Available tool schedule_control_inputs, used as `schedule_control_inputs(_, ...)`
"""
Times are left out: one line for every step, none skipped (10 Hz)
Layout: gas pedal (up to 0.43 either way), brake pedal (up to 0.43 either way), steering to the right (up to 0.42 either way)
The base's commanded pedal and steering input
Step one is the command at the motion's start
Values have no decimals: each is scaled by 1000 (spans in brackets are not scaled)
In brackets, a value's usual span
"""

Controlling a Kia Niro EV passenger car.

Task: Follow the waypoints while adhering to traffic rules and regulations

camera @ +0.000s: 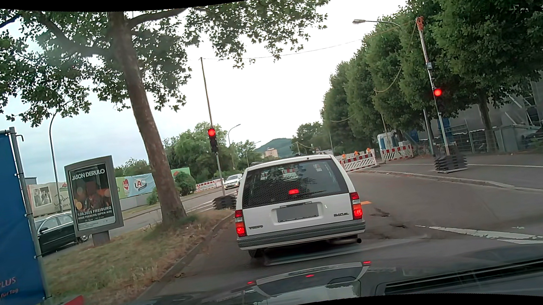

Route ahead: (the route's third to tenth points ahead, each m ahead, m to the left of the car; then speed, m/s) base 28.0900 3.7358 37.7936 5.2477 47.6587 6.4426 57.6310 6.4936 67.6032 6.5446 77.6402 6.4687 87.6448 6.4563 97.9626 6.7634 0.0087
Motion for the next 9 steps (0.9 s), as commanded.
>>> schedule_control_inputs(0,262,6)
schedule_control_inputs(0,262,6)
schedule_control_inputs(0,262,6)
schedule_control_inputs(0,262,6)
schedule_control_inputs(0,262,6)
schedule_control_inputs(0,262,6)
schedule_control_inputs(0,262,6)
schedule_control_inputs(0,262,6)
schedule_control_inputs(0,262,6)
